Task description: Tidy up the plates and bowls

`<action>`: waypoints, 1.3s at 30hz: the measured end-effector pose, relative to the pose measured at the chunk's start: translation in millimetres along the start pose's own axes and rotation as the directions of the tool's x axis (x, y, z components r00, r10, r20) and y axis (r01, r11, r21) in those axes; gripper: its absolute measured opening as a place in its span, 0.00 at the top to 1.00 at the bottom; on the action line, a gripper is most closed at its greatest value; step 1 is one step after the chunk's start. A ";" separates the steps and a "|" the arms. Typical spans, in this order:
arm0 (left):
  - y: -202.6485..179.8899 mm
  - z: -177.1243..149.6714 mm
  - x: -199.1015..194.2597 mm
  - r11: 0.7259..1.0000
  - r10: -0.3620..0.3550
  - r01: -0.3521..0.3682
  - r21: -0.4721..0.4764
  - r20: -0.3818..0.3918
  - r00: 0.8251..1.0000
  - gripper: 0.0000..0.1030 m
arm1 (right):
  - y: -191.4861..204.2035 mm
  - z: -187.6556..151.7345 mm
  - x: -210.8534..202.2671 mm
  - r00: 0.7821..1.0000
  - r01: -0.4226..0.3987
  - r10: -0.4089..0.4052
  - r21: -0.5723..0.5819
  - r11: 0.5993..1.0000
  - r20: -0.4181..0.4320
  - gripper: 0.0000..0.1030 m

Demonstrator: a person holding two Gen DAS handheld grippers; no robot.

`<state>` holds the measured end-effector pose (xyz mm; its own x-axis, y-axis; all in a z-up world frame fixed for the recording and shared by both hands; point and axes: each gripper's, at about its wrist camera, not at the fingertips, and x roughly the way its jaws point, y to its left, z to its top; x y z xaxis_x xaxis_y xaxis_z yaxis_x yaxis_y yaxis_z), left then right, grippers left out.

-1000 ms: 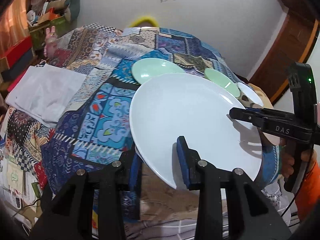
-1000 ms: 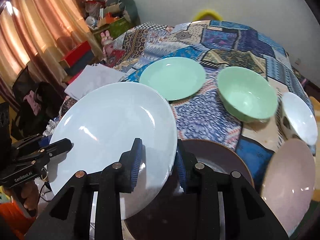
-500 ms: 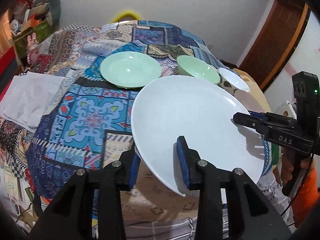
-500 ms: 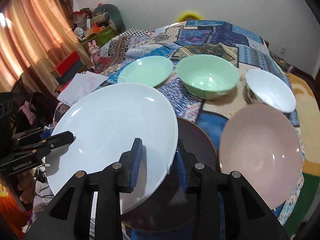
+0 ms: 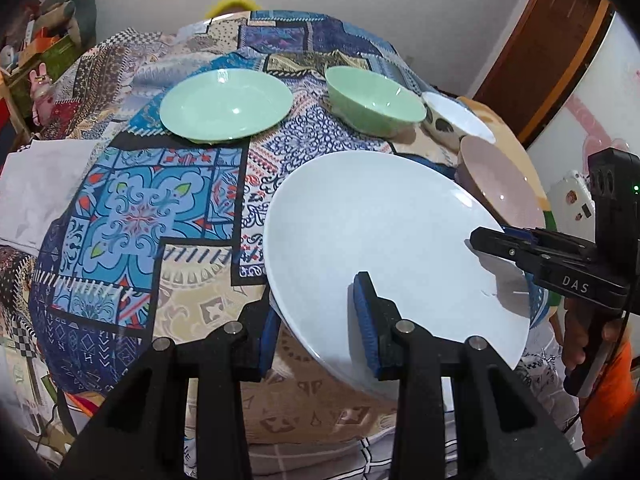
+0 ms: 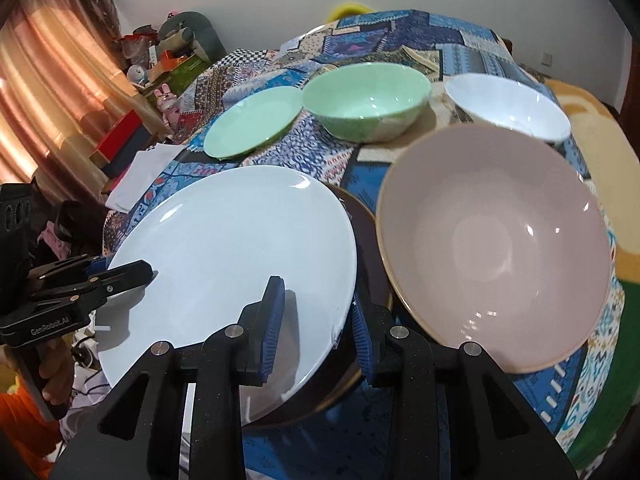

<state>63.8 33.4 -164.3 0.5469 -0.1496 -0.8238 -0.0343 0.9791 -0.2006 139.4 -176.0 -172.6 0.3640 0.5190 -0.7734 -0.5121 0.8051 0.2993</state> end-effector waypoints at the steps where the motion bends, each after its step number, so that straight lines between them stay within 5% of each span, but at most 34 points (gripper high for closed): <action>1: -0.3 -0.5 2.0 1.000 0.000 0.000 0.000 -0.005 1.000 0.66 | -1.8 -1.5 0.5 1.000 -0.005 0.005 0.009 1.000 -0.001 0.71; 39: 3.3 4.6 42.0 1.000 0.003 -0.003 0.003 -0.060 0.998 0.64 | -10.7 -10.6 -7.3 1.000 0.000 -0.001 0.054 0.999 0.027 0.71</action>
<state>90.5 30.9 -197.2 0.4953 -0.1548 -0.8548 -0.0329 0.9800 -0.1965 134.0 -191.4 -176.1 0.3853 0.5257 -0.7584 -0.4699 0.8191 0.3291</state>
